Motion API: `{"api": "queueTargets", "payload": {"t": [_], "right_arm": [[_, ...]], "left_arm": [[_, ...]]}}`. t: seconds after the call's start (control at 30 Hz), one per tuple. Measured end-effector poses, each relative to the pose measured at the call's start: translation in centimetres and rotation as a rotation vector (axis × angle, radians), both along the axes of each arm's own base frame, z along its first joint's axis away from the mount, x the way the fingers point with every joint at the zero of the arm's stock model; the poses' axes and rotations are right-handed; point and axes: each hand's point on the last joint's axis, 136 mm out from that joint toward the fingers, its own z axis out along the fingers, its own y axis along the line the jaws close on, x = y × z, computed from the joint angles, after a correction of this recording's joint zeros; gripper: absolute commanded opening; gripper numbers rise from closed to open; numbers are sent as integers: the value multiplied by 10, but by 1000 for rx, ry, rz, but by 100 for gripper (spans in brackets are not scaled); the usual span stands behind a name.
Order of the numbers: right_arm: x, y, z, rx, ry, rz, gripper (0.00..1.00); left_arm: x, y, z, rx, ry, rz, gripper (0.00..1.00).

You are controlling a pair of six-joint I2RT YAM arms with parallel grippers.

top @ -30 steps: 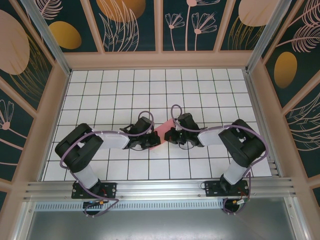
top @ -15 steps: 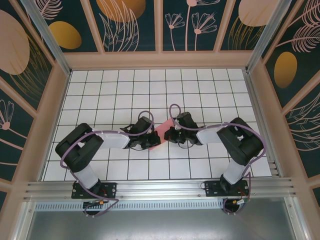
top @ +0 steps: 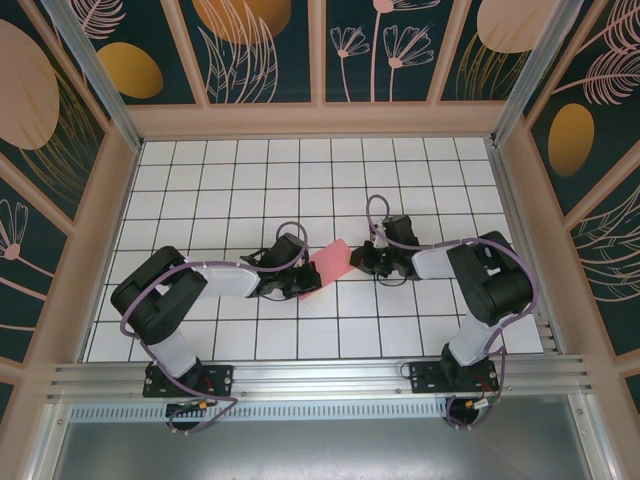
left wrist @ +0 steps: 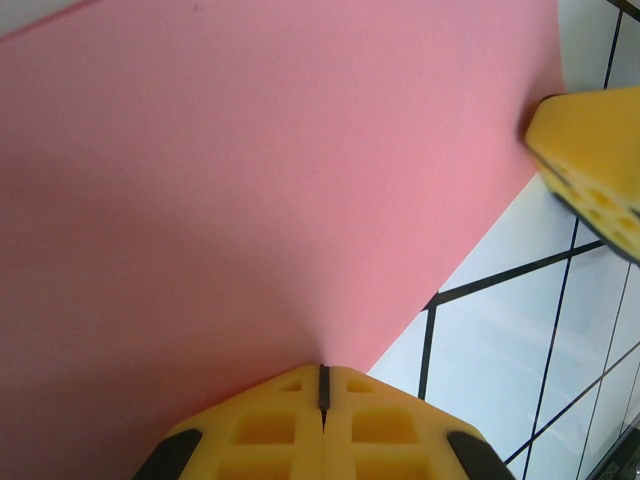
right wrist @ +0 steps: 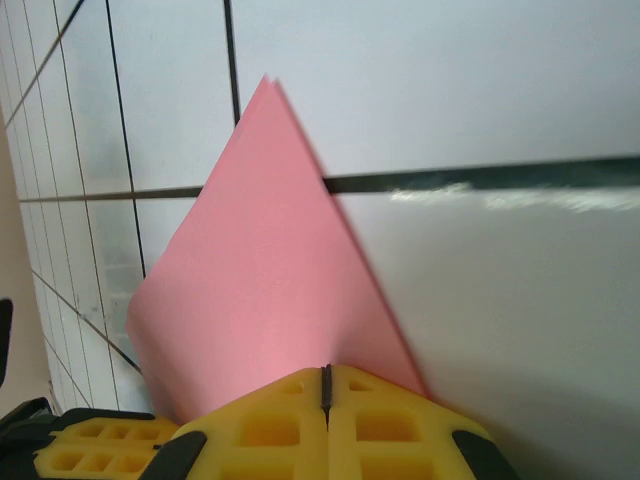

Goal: Fold a paper plane with a square sheet of paper (pick it up from the middle)
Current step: First fold in half a square sheet of paper at the center of the table.

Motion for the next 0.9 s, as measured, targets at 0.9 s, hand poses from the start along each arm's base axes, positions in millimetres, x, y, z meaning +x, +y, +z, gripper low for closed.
{"api": "queueTargets", "payload": {"t": [0.9], "right_arm": [[-21,21,3,-63,-28,46,0]], "left_arm": [[3,2,3,33,-28,-12,0]]}}
